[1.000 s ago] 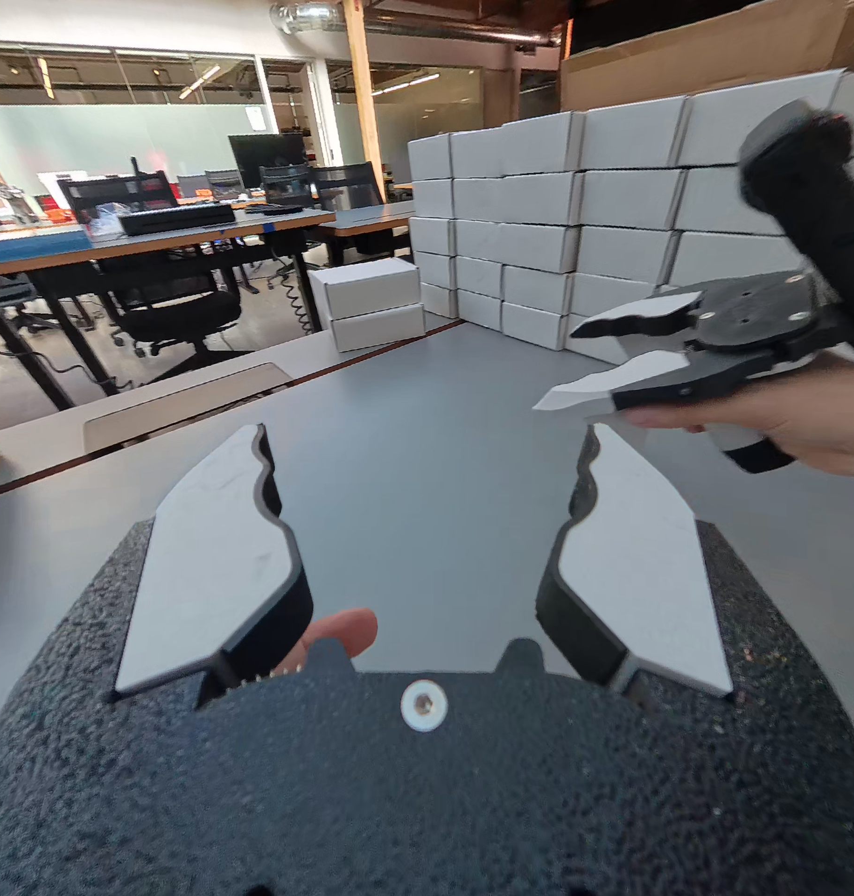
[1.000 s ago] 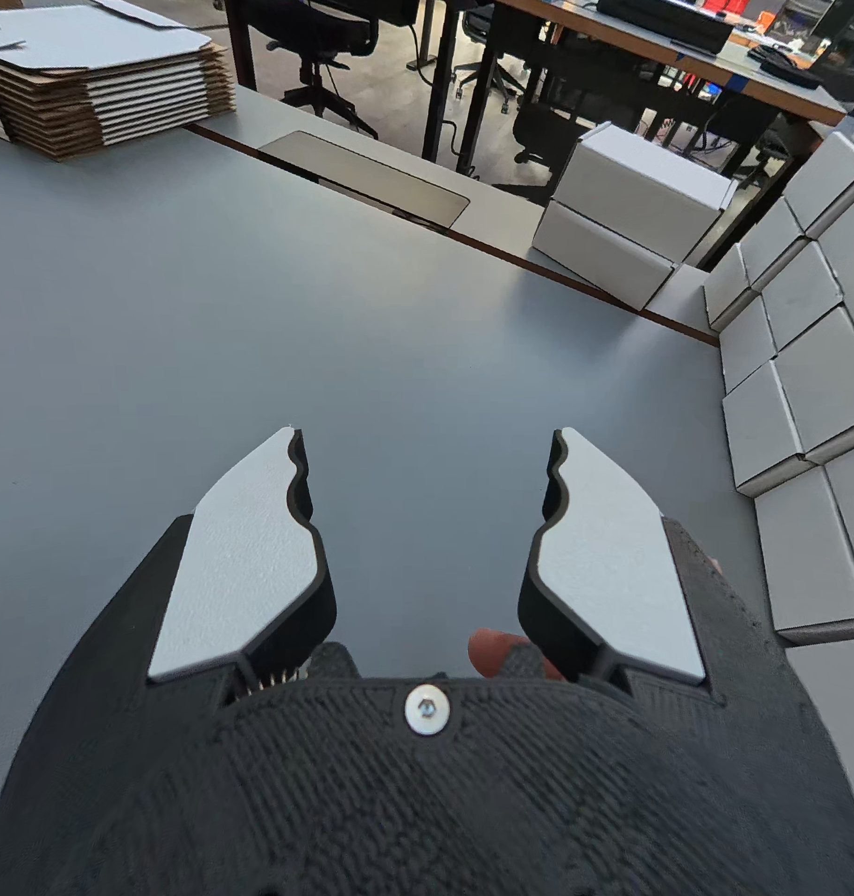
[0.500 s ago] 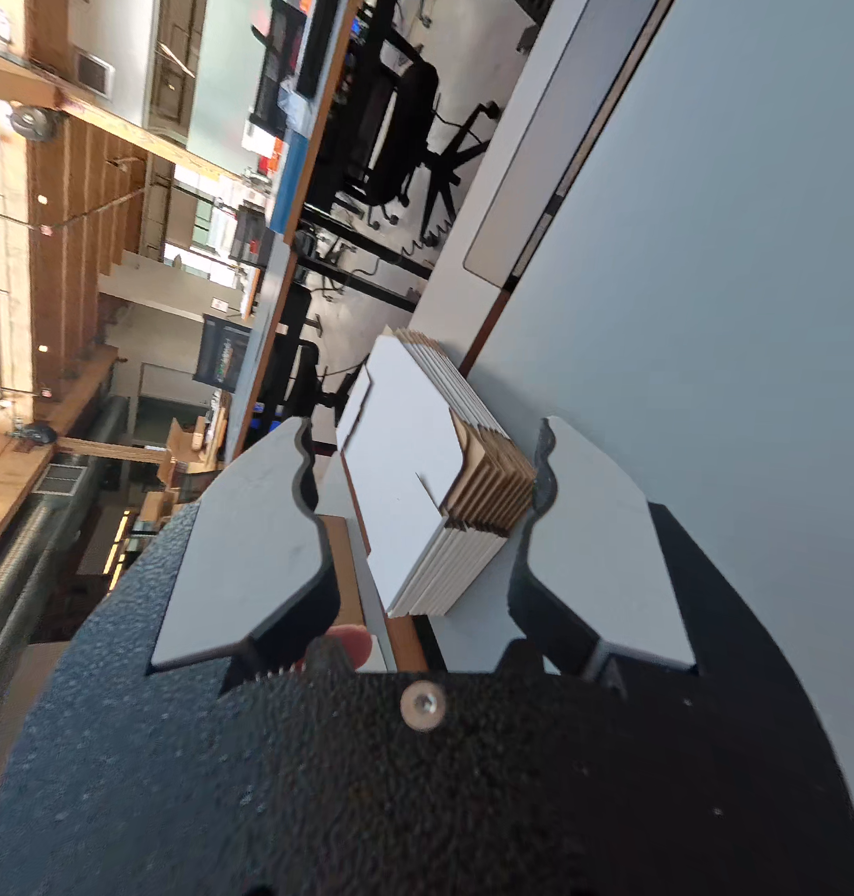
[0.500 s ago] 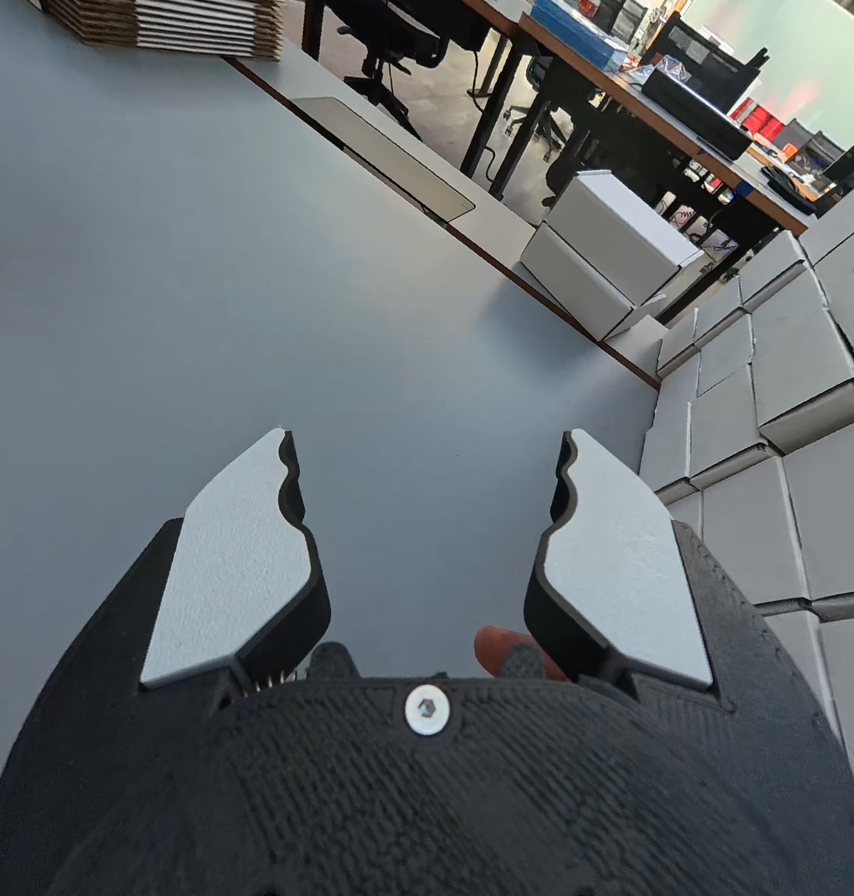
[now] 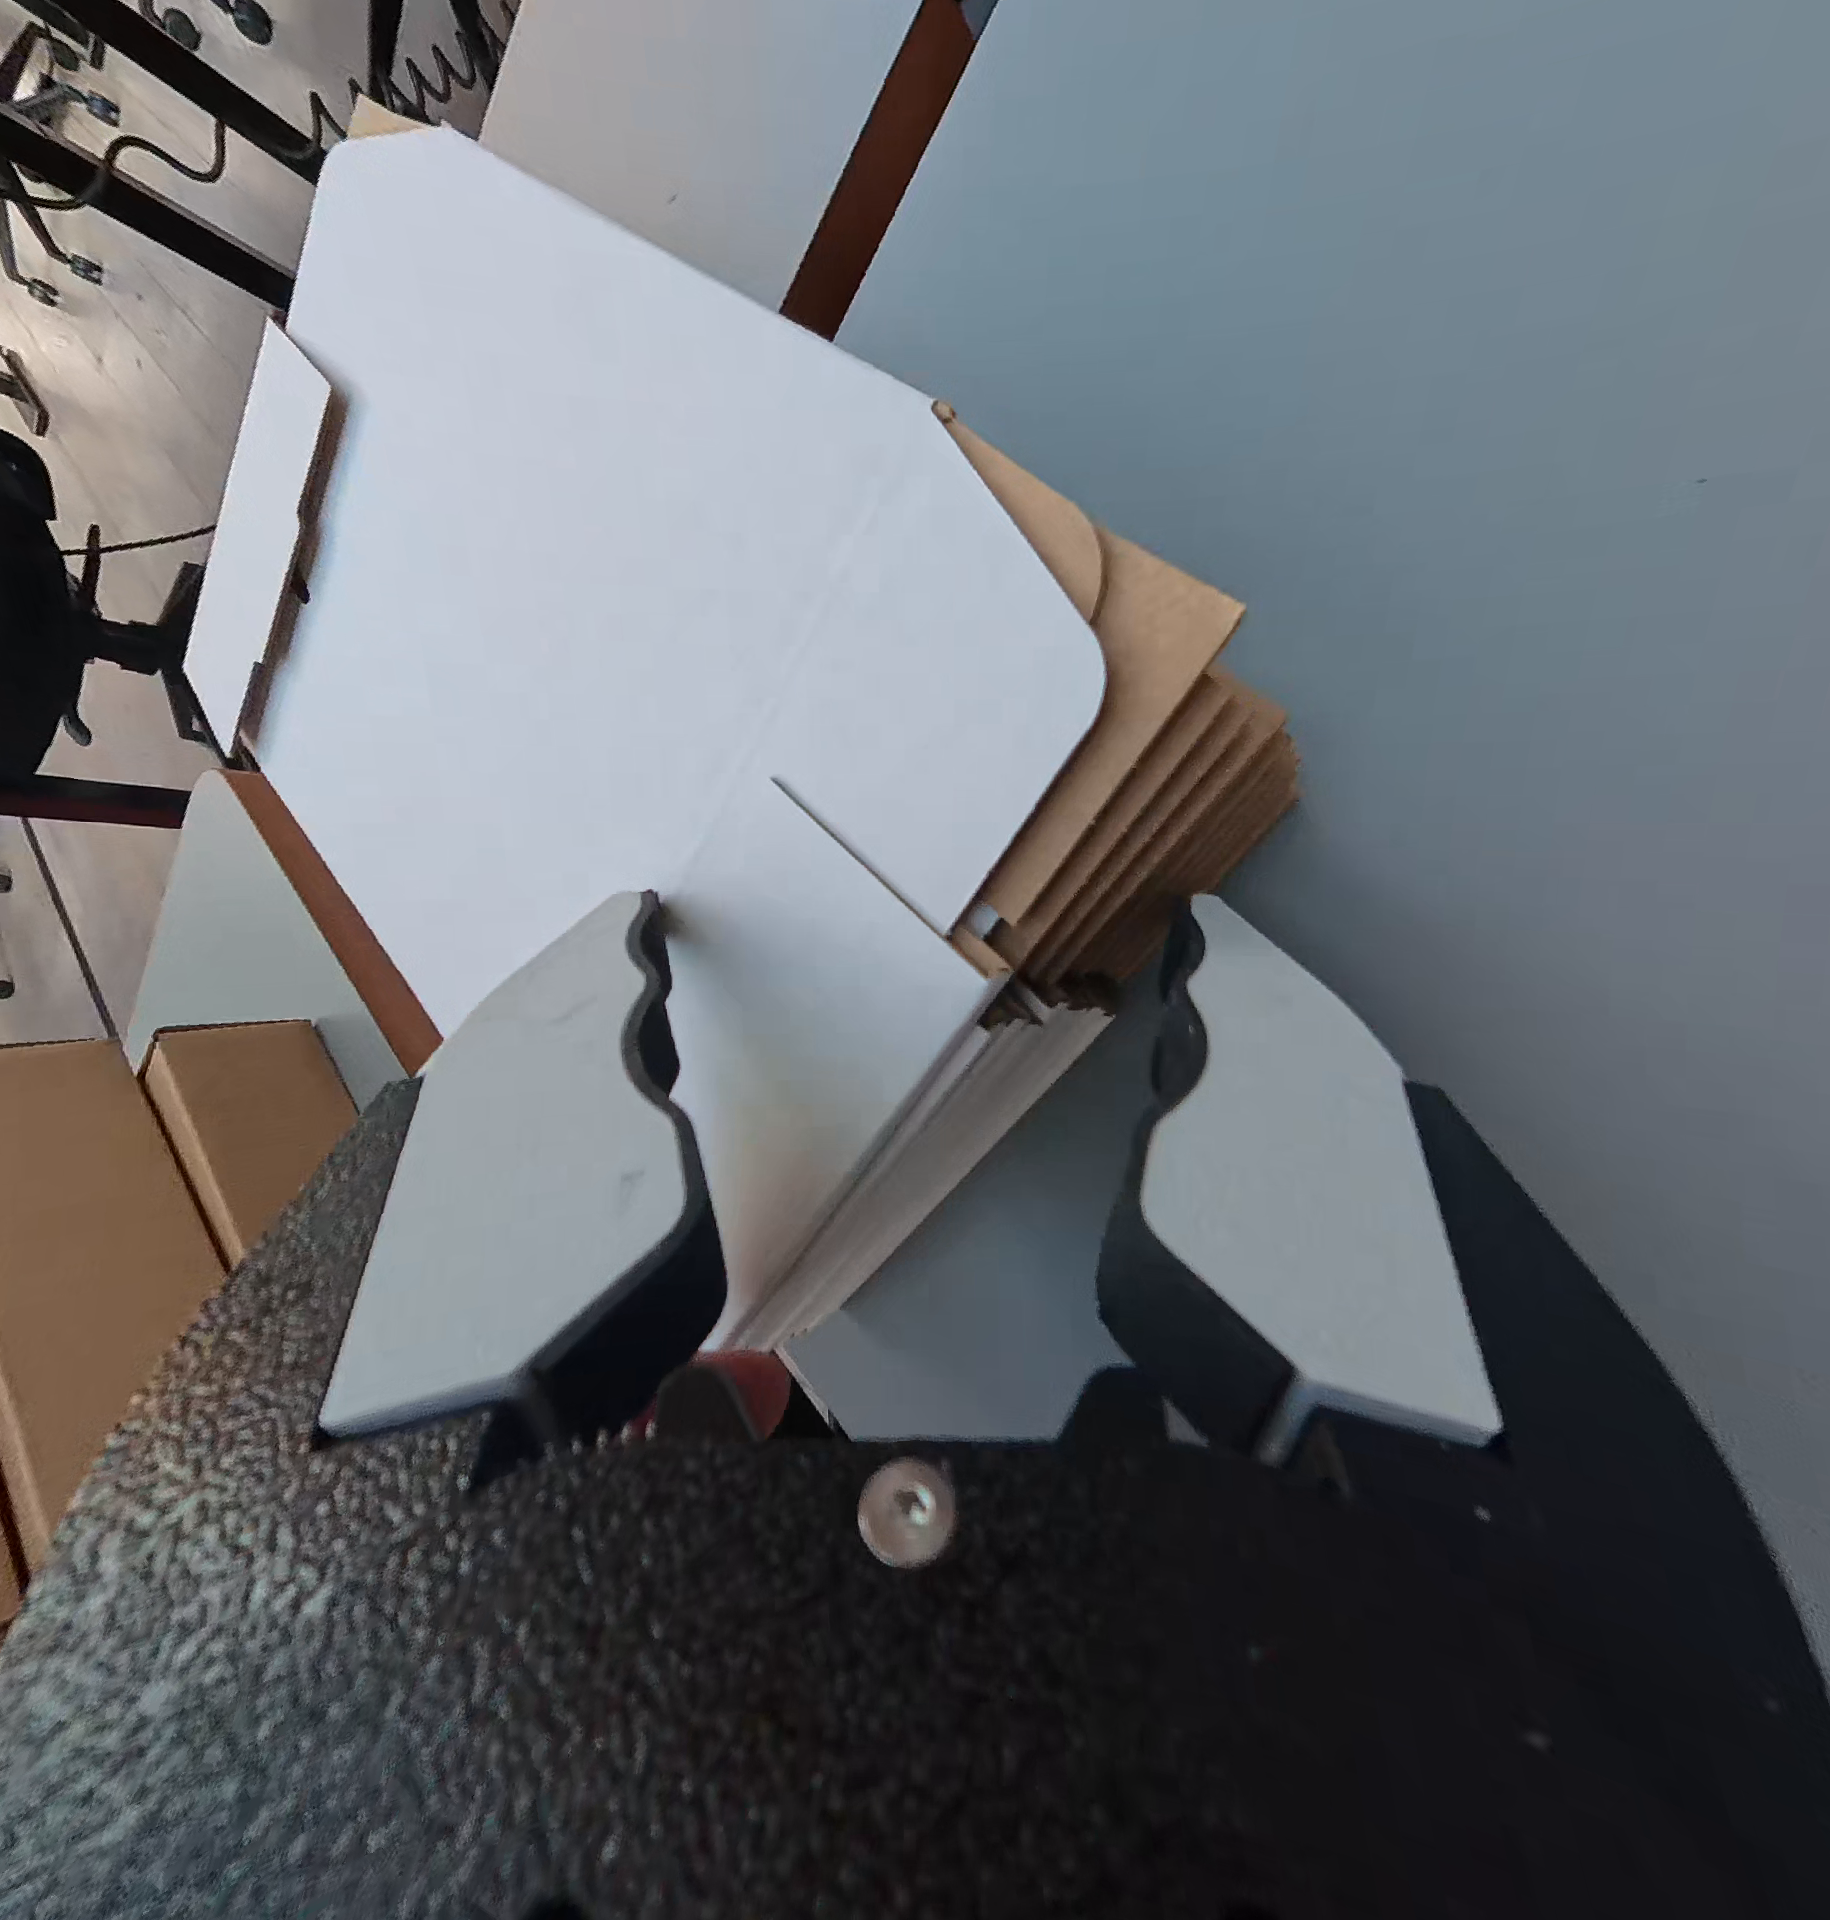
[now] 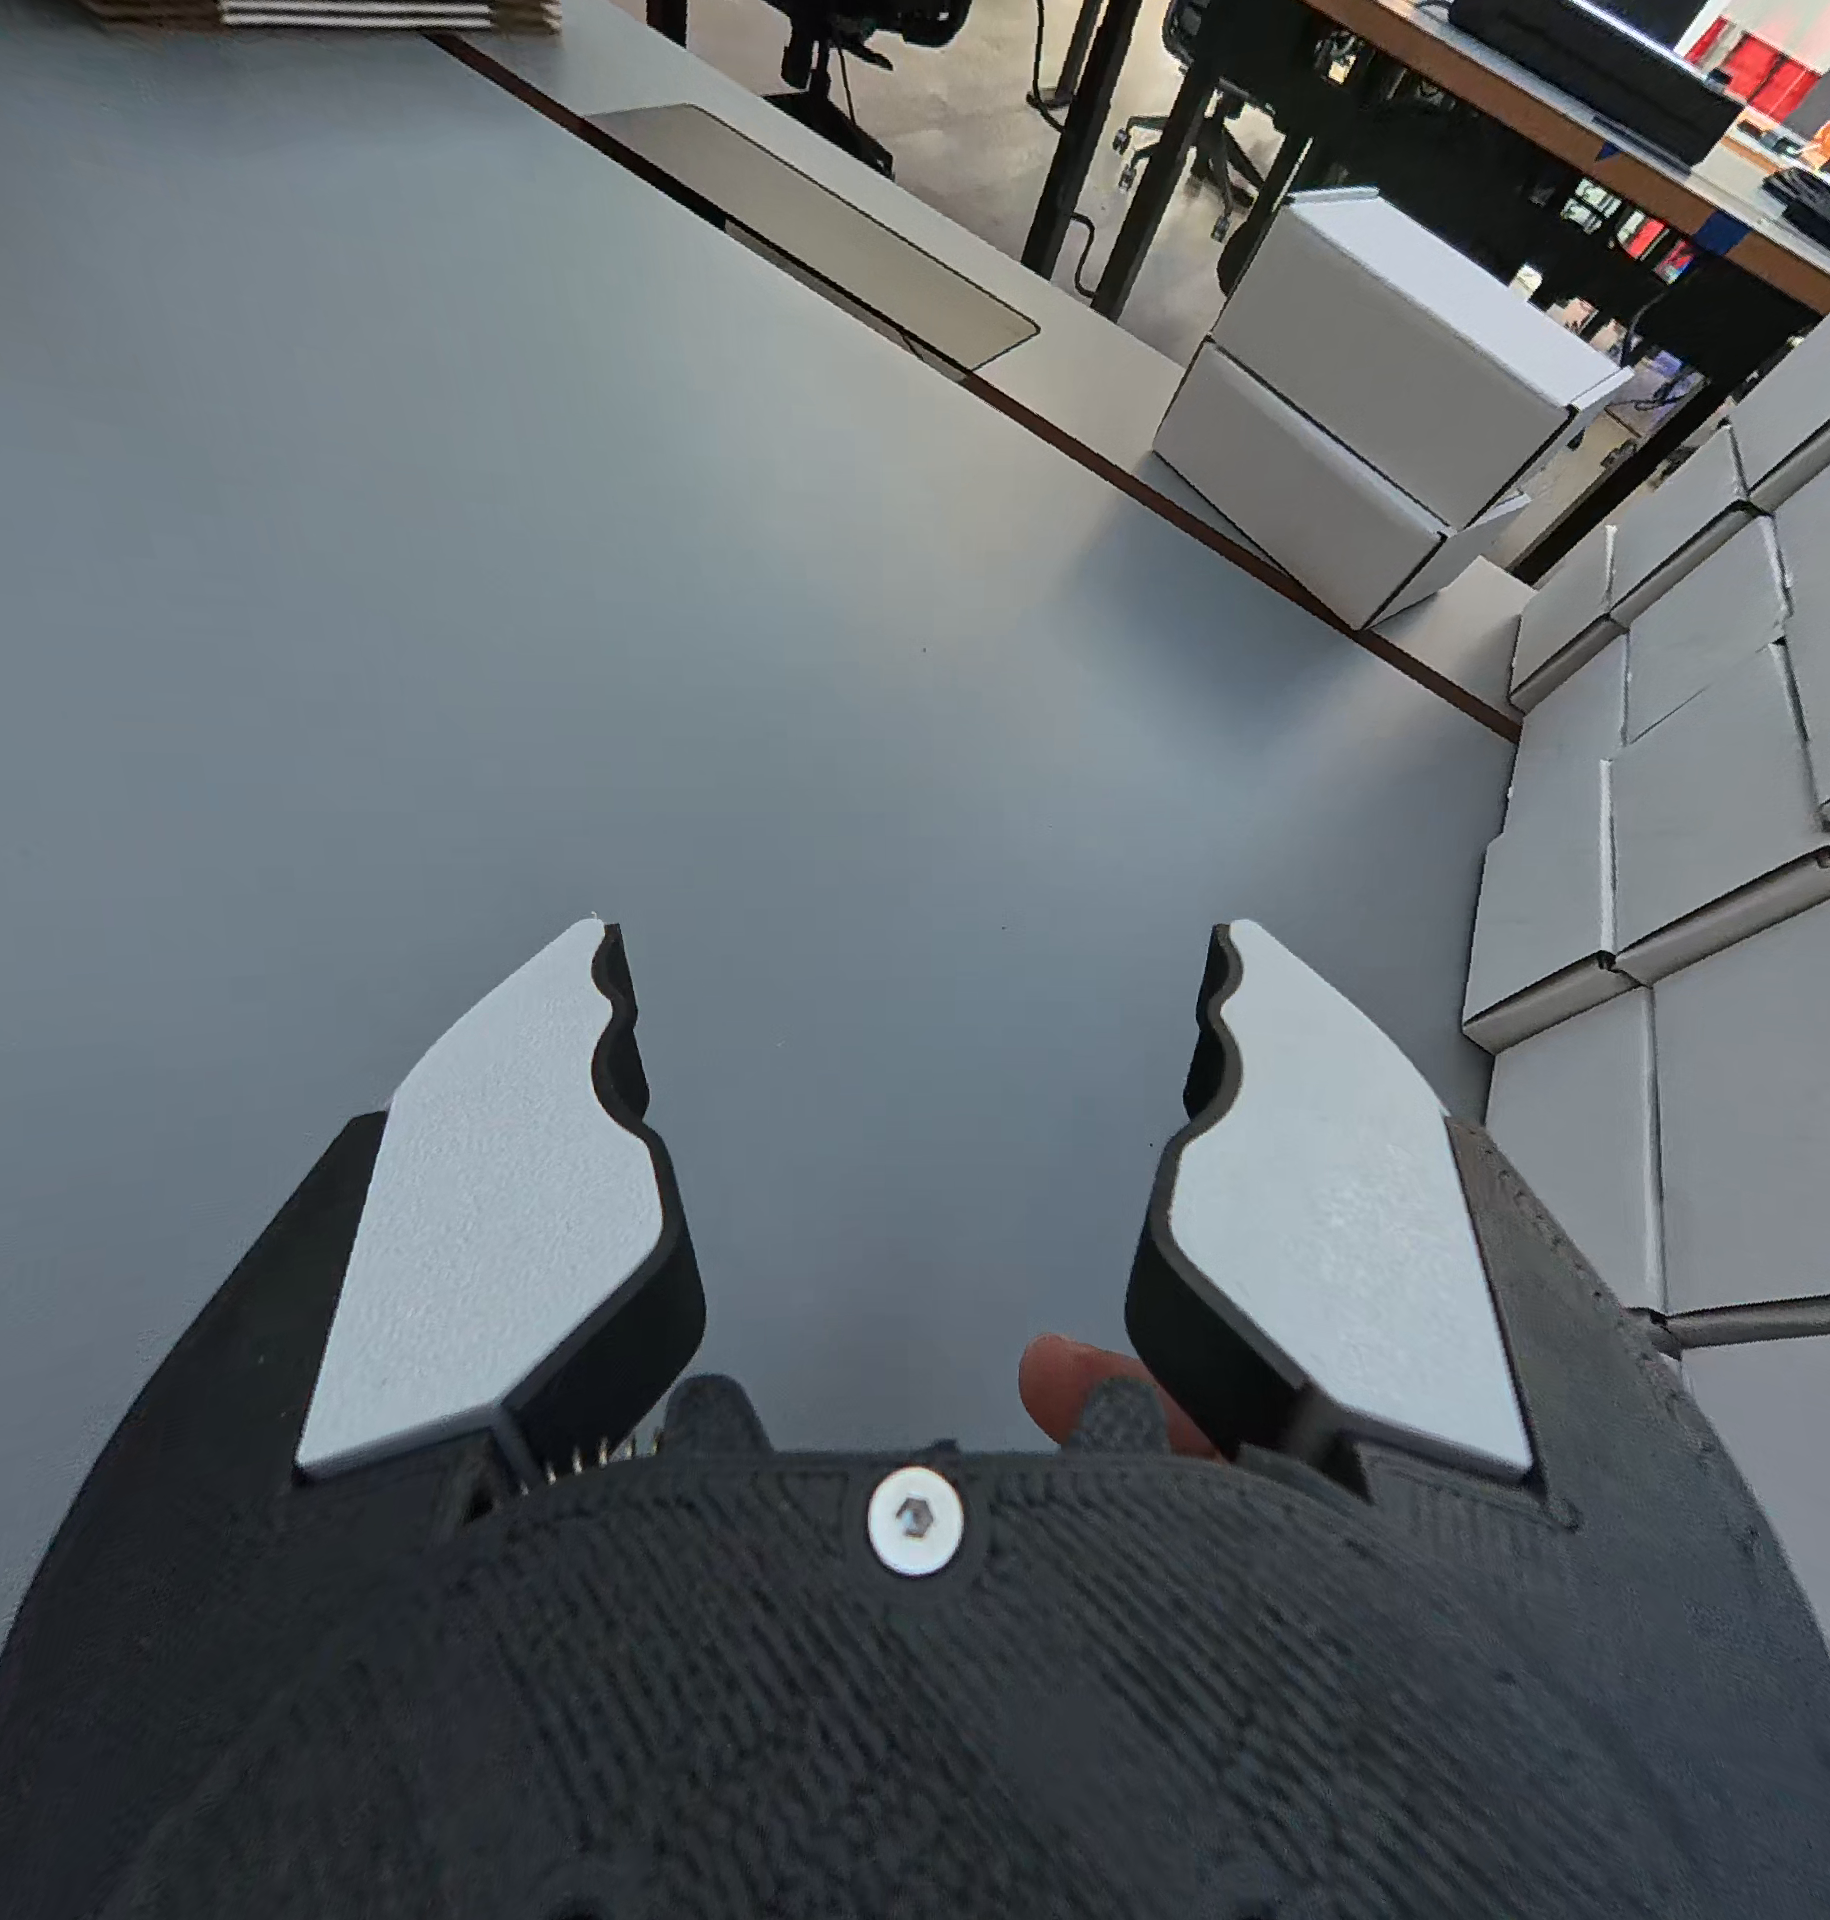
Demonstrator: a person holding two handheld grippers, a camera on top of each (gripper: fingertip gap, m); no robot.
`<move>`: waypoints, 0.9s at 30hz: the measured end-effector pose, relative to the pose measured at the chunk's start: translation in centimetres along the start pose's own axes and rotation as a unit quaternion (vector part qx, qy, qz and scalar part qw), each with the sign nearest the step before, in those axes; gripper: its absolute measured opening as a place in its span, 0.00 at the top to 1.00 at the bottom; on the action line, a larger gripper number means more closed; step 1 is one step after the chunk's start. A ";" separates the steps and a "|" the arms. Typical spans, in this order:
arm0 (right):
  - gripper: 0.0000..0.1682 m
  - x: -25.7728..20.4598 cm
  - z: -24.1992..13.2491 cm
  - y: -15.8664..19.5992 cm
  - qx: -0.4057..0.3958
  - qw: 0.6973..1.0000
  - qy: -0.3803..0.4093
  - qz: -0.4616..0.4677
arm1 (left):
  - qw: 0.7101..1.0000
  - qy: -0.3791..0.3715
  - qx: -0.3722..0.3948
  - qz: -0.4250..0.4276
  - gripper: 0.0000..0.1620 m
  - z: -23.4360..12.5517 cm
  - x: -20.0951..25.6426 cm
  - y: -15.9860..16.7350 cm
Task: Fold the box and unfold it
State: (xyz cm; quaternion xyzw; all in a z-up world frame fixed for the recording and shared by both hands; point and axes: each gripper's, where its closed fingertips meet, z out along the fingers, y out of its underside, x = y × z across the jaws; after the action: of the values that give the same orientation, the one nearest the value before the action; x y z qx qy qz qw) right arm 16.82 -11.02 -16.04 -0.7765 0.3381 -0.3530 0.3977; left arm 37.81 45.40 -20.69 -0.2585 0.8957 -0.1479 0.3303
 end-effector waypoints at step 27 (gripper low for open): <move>0.42 -0.9 -4.2 -3.5 0.072 0.997 0.015 -0.017 | 0.801 -0.497 0.079 0.326 0.97 -19.0 8.1 -10.7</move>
State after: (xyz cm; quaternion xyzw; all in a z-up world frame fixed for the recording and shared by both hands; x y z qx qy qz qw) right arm 13.76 -10.31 -11.42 -0.7463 0.3046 -0.3944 0.4414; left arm 23.75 33.84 -6.19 0.0374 0.6257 0.0472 0.7777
